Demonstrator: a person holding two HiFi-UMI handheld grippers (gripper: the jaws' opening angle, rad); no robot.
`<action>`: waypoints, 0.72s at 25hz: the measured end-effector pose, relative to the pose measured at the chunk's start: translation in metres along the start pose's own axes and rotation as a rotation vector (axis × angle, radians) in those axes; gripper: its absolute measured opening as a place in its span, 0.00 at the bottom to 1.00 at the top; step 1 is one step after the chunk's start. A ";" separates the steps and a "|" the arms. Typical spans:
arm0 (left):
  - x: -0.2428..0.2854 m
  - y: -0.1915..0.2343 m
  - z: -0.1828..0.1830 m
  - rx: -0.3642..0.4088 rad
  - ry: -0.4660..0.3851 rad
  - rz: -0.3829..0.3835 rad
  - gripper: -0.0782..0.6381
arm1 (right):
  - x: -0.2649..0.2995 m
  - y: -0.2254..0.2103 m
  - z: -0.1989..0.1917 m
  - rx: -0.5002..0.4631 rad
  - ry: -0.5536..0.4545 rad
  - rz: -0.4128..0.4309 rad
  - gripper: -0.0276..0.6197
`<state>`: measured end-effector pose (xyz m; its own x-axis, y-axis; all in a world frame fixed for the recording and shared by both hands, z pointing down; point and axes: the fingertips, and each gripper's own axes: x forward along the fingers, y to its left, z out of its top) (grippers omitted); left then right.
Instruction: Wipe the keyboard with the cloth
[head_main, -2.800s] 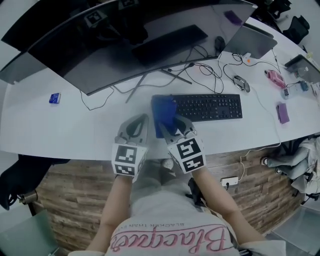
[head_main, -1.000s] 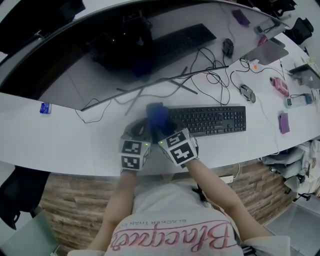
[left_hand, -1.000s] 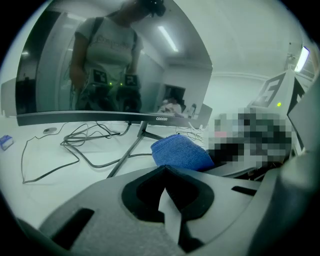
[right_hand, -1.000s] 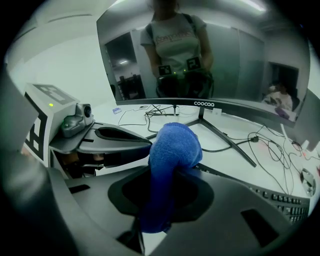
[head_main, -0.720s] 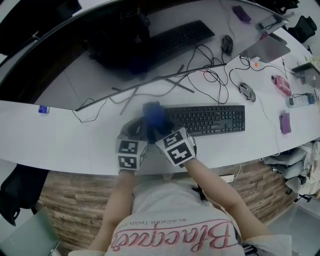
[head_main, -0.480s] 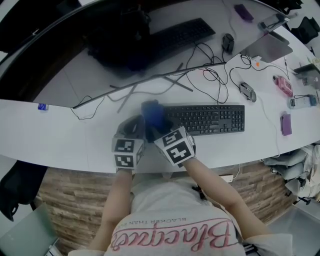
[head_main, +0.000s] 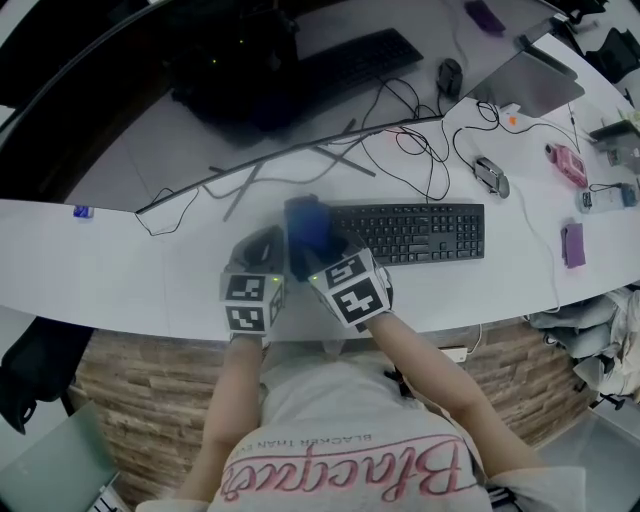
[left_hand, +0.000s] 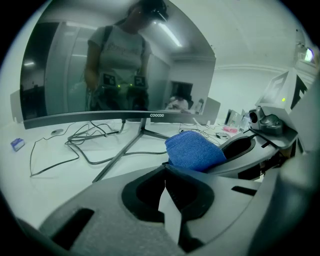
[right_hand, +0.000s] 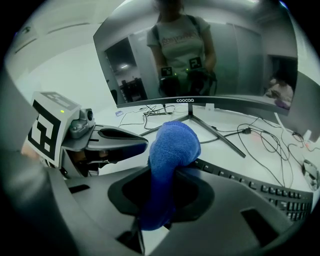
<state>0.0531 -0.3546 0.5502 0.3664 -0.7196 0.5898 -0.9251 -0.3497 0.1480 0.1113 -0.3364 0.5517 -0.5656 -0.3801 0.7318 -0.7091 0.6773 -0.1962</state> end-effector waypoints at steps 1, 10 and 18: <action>0.001 -0.004 0.000 0.007 0.000 0.001 0.12 | -0.002 -0.002 -0.002 -0.005 0.000 0.001 0.18; 0.013 -0.050 0.004 0.031 0.002 0.005 0.12 | -0.029 -0.032 -0.022 -0.021 0.010 0.000 0.18; 0.024 -0.084 0.009 0.034 0.003 0.013 0.12 | -0.049 -0.061 -0.036 -0.013 0.010 -0.006 0.18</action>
<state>0.1408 -0.3478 0.5447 0.3545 -0.7225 0.5935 -0.9256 -0.3611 0.1133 0.1975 -0.3366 0.5515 -0.5571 -0.3785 0.7392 -0.7073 0.6828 -0.1834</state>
